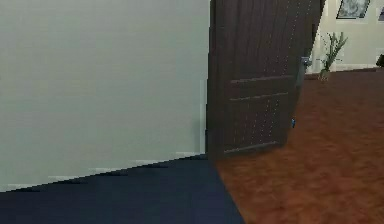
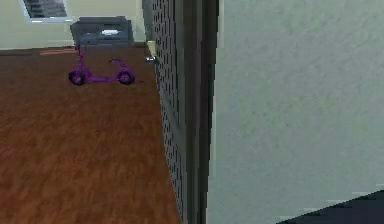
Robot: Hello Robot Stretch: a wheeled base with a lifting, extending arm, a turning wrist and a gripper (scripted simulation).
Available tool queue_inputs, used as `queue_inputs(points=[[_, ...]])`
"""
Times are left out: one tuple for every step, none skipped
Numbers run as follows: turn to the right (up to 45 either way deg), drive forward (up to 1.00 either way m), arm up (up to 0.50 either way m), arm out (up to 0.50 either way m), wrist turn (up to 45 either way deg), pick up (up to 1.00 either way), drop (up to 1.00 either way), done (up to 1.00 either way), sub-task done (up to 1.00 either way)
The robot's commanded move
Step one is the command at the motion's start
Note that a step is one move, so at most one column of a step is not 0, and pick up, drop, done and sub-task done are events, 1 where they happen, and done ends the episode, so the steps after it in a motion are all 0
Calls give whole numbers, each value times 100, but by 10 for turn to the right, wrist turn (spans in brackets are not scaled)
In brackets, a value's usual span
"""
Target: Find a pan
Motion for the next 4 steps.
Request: queue_inputs(points=[[450,0,0,0,0,0,0,0,0],[30,0,0,0,0,0,0,0,0],[0,100,0,0,0,0,0,0,0],[60,0,0,0,0,0,0,0,0]])
